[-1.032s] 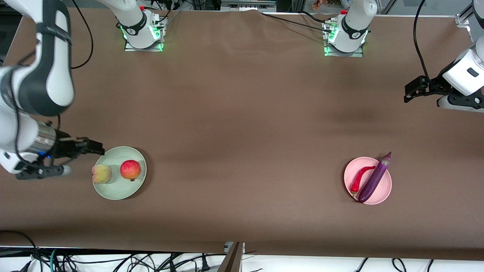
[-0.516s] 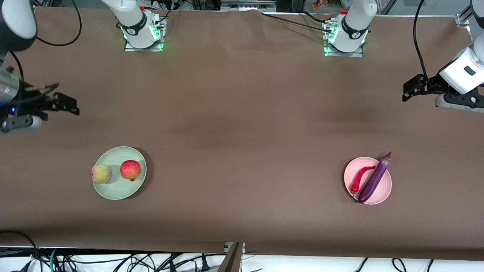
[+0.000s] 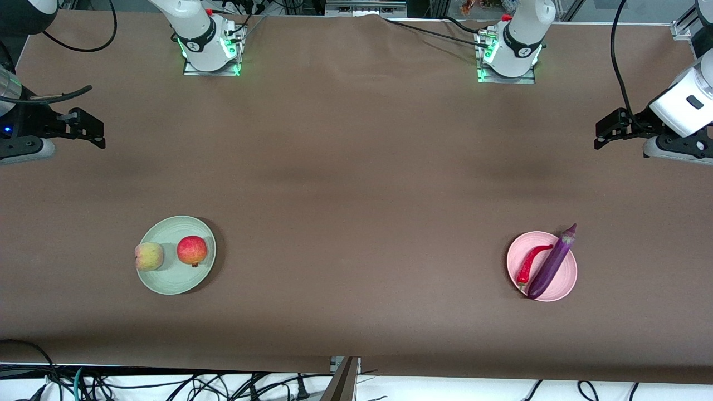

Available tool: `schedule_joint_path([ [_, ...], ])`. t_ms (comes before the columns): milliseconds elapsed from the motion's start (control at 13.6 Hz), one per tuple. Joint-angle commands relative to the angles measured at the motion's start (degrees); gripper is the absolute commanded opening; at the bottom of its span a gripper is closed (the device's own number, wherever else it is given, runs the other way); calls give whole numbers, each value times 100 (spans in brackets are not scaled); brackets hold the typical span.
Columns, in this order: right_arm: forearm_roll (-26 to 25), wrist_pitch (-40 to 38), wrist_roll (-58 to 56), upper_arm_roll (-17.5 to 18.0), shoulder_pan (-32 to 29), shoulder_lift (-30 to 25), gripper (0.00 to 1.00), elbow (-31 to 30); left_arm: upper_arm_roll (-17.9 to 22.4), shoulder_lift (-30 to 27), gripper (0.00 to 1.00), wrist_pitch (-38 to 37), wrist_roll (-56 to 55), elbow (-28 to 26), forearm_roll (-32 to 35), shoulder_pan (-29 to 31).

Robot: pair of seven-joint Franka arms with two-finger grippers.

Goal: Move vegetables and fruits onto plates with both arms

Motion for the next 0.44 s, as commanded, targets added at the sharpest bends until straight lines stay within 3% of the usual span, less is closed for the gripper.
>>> schedule_joint_path([
  [0, 247, -200, 760, 135, -145, -173, 100, -172, -16, 17, 100, -141, 130, 138, 86, 28],
  [369, 266, -200, 753, 100, -118, 46, 100, 65, -16, -1, 100, -185, 130, 138, 86, 28],
])
